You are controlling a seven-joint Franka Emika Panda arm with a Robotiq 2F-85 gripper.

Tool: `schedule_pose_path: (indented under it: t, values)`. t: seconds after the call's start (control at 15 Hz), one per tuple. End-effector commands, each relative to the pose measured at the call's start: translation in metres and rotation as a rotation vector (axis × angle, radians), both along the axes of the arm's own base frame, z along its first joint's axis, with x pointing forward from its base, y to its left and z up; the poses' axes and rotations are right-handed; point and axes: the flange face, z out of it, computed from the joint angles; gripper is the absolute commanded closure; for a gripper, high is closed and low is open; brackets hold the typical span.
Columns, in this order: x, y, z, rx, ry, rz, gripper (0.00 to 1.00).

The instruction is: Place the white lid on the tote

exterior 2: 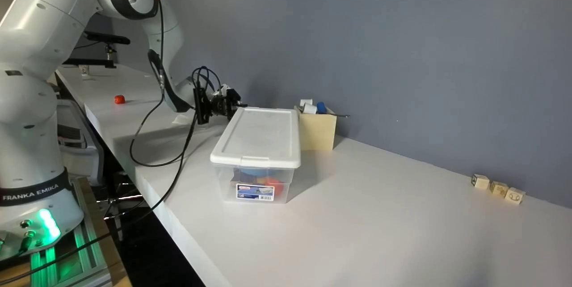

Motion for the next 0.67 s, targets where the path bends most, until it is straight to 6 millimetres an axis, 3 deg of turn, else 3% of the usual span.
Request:
schedule_pose_path:
  t: [0.0, 0.6]
  values:
    - [-0.0029, -0.0041, -0.0092, -0.001, 0.007, -0.010, 0.96]
    - [-0.0023, -0.0037, -0.0179, -0.015, 0.005, 0.001, 0.96]
